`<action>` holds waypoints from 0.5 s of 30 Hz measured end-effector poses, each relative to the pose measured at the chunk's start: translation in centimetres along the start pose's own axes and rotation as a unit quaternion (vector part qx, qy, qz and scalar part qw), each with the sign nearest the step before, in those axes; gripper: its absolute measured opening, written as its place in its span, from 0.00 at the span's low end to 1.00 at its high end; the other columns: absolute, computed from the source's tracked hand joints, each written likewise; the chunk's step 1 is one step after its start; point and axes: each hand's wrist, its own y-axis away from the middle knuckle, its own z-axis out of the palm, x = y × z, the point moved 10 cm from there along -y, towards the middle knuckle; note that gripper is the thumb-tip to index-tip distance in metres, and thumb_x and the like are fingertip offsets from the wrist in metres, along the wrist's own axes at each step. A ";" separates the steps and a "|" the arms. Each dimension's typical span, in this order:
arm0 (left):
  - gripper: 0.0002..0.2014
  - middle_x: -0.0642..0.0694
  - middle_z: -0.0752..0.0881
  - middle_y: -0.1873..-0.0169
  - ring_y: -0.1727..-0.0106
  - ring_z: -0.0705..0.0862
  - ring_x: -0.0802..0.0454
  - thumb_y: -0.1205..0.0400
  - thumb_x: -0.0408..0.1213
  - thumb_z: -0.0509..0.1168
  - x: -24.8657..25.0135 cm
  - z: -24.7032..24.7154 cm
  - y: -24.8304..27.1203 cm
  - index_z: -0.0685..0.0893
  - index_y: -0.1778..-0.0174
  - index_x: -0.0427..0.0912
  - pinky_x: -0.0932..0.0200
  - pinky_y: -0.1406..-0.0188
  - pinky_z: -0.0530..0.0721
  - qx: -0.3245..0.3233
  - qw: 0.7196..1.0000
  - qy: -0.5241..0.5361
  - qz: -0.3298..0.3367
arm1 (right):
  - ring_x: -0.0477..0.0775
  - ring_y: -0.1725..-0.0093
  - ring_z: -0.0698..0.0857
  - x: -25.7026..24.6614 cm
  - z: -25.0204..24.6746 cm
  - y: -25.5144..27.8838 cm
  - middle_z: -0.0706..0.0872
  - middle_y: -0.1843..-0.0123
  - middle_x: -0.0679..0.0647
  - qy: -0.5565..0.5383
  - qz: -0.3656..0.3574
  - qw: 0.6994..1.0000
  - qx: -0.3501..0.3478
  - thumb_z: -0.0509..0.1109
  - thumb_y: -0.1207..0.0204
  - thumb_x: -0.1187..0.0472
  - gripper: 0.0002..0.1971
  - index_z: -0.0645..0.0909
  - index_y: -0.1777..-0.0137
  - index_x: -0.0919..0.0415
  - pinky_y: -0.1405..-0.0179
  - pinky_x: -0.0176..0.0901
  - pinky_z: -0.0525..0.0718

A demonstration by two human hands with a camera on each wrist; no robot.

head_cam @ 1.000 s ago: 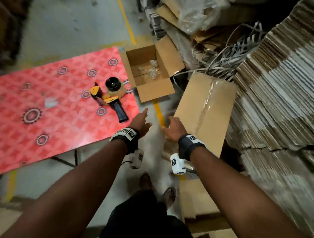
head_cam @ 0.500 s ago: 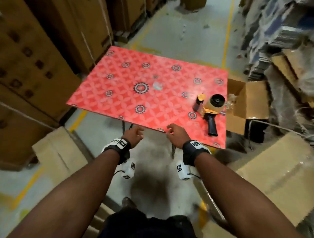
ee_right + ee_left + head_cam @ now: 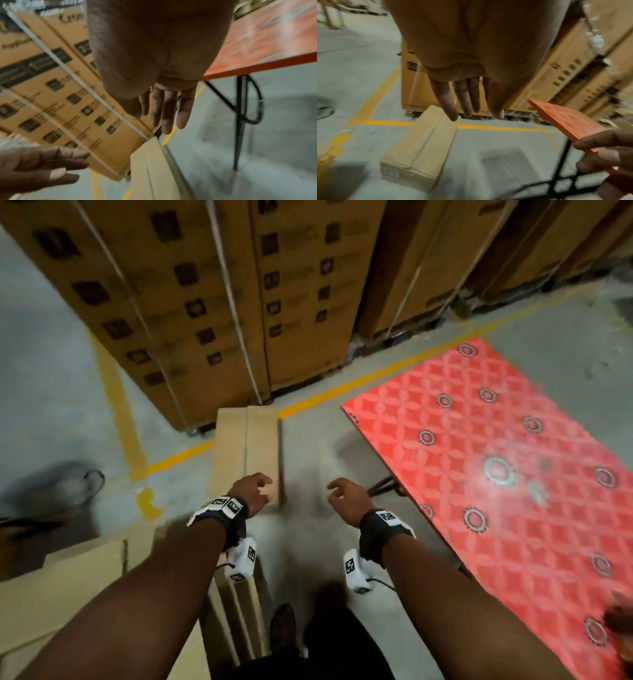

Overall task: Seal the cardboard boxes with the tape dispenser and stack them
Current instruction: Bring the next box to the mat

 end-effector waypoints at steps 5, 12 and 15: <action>0.20 0.43 0.82 0.34 0.39 0.84 0.45 0.21 0.39 0.72 -5.4 -5.2 -3.8 0.80 0.33 0.46 0.56 0.37 0.79 0.035 0.997 0.044 -0.061 | 0.56 0.51 0.84 -5.8 3.7 -8.3 0.89 0.50 0.57 0.010 -0.028 0.998 -0.051 0.68 0.22 0.64 0.13 0.85 0.39 0.60 0.55 0.37 0.75; 0.18 0.44 0.81 0.34 0.37 0.83 0.45 0.18 0.36 0.69 -12.3 -10.0 -15.0 0.79 0.32 0.45 0.54 0.39 0.79 0.104 0.986 0.068 -0.110 | 0.60 0.47 0.87 -9.7 8.0 -25.0 0.89 0.45 0.60 -0.002 -0.050 0.998 -0.042 0.68 0.18 0.62 0.11 0.83 0.38 0.65 0.58 0.31 0.71; 0.17 0.43 0.82 0.35 0.38 0.83 0.46 0.17 0.36 0.68 -15.9 -9.6 -21.2 0.80 0.32 0.45 0.56 0.41 0.78 0.107 0.986 0.057 -0.113 | 0.60 0.43 0.86 -8.7 11.0 -32.5 0.88 0.41 0.61 0.008 -0.040 0.998 -0.055 0.69 0.17 0.61 0.14 0.81 0.34 0.66 0.55 0.32 0.72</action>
